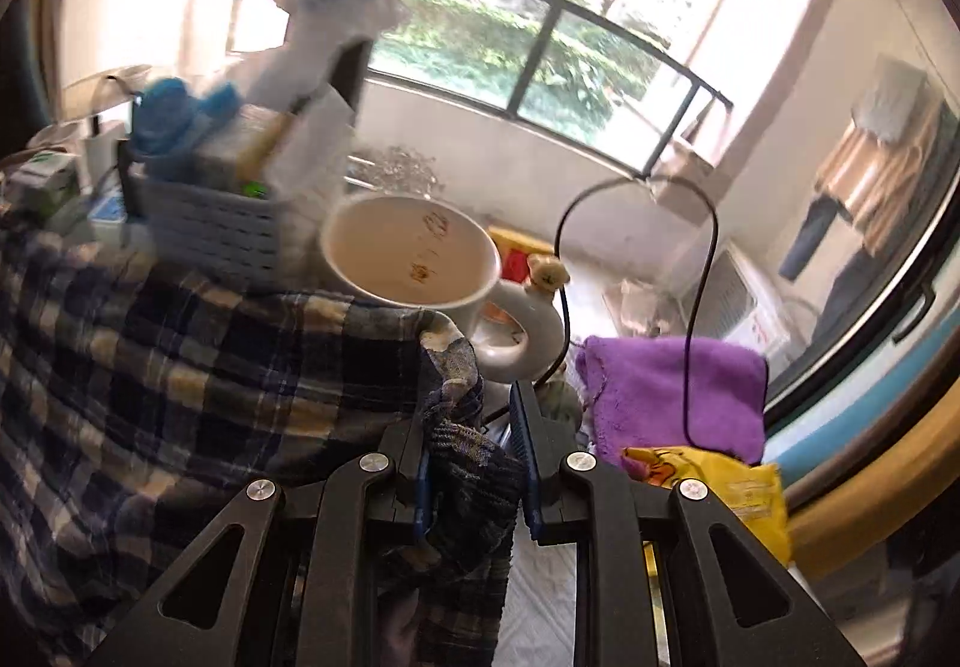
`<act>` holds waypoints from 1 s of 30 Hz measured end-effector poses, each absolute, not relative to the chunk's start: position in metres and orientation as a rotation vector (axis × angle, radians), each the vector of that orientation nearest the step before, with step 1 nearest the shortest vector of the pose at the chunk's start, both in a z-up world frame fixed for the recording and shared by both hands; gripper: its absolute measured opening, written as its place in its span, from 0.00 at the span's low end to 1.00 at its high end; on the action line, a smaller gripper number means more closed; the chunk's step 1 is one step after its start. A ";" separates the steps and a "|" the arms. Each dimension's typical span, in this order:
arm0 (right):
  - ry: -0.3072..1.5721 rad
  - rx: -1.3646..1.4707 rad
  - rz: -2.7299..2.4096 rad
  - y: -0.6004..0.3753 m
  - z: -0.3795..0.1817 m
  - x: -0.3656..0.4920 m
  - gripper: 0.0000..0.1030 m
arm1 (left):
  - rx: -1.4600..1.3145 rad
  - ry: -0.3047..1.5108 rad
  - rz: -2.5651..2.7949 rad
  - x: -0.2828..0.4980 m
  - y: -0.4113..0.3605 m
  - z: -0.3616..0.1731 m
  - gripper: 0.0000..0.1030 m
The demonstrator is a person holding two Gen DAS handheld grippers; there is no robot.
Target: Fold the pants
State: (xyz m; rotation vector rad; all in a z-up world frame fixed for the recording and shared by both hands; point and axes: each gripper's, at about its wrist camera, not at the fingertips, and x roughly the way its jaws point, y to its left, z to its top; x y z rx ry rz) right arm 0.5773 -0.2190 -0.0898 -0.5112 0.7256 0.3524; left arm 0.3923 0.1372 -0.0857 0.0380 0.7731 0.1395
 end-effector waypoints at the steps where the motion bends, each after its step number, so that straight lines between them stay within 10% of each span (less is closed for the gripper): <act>1: 0.752 -0.500 0.358 -0.220 -0.096 0.580 0.25 | 0.029 0.787 0.137 0.394 0.138 -0.089 0.31; 4: 0.786 -0.470 0.364 -0.227 -0.102 0.578 0.58 | 0.006 0.812 0.111 0.384 0.139 -0.088 0.77; 6: 0.765 -0.453 0.372 -0.234 -0.093 0.568 0.72 | 0.012 0.802 0.094 0.368 0.136 -0.082 0.78; 30: 0.829 -0.375 0.626 -0.393 -0.090 0.378 0.72 | -0.244 0.957 -0.189 0.146 0.027 -0.123 0.78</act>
